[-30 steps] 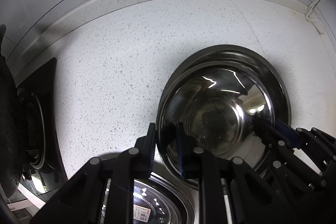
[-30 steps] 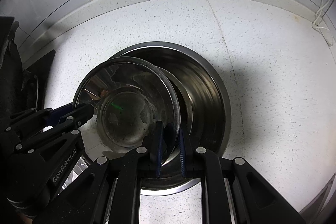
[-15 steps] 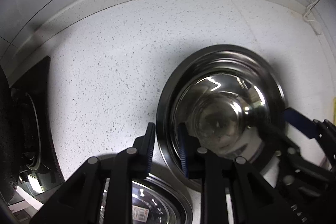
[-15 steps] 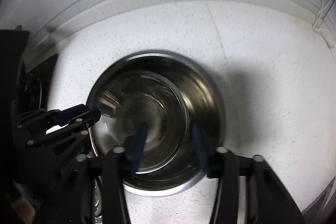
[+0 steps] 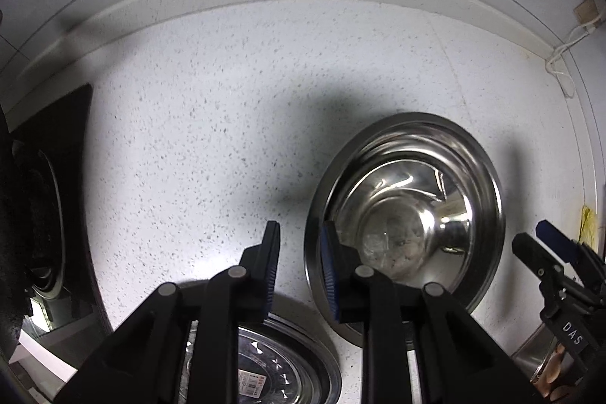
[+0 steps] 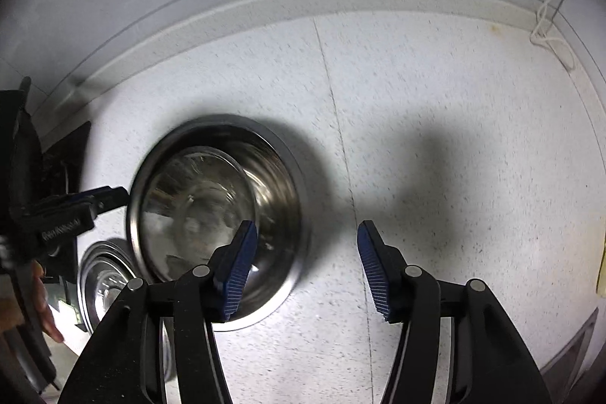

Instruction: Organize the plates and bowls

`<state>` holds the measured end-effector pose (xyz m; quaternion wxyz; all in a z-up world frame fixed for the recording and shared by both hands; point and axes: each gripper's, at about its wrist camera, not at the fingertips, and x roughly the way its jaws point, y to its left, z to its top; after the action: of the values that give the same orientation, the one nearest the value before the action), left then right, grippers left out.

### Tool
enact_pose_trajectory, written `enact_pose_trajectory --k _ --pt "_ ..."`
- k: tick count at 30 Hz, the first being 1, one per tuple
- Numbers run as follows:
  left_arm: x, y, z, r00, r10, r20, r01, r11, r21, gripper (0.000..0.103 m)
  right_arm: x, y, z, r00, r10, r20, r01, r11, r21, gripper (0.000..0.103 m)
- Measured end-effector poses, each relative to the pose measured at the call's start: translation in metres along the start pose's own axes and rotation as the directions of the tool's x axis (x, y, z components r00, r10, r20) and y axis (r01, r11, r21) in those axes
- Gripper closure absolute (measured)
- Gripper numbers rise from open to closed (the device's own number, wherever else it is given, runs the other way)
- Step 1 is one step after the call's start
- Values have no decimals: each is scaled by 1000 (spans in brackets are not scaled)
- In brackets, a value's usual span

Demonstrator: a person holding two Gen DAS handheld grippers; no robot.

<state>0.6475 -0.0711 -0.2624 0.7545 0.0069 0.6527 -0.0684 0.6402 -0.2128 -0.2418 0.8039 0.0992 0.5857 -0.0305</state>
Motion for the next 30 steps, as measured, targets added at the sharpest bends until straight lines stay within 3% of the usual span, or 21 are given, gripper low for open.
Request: enact_pose_trajectory --k 5,21,24,30 --pt "8 -1 0 1000 -9 -10 9 1000 -6 81 8 -7 -5 1000 4 -22 -4 1000 5 53" --pt "19 -19 6 998 58 -7 -58 998 23 81 29 -15 -3 997 -7 -75 7 1000 -1 53" --pt "23 -19 7 998 28 -47 -27 999 18 81 31 -15 -3 997 -1 -81 0 1000 -4 53" --pt "20 -18 4 997 62 -54 -61 998 19 81 29 -16 -1 997 19 -78 -19 1000 -6 53"
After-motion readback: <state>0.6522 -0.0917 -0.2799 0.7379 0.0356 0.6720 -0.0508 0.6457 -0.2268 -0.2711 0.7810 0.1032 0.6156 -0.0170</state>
